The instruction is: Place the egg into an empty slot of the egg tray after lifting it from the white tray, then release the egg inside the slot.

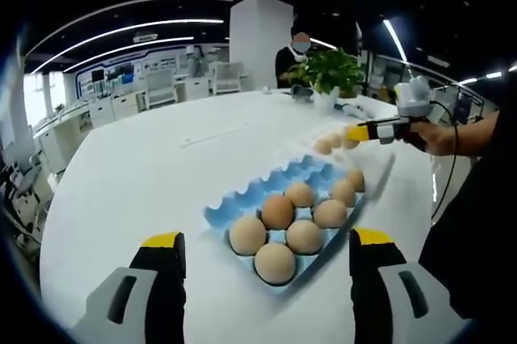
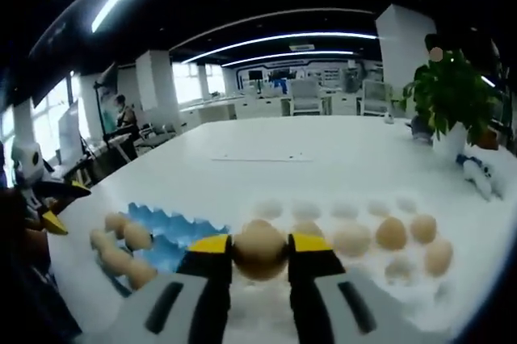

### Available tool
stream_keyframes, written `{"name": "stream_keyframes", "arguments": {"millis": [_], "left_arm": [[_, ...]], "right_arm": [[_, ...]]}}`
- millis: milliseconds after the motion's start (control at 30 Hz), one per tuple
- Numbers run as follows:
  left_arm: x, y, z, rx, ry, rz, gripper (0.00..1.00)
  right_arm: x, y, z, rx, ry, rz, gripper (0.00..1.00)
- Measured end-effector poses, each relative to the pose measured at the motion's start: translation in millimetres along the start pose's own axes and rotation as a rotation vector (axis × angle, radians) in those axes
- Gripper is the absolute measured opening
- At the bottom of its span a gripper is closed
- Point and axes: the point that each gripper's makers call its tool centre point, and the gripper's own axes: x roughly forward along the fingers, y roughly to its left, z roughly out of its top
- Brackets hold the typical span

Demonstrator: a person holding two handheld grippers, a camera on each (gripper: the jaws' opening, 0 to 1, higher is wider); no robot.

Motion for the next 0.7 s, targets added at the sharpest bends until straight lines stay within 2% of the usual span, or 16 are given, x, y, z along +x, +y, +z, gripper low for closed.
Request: {"name": "stream_keyframes", "arguments": {"millis": [267,700], "left_arm": [[-1,0.9,1.5,0.005,-0.003,0.004,0.83],[0,-0.9,1.8,0.007,0.001,-0.004,0.82]], "right_arm": [[9,35,-2.5,-0.035,0.02,0.095,0.26],[19,63,-7.3,-0.061,0.046,0.182,0.26]]}}
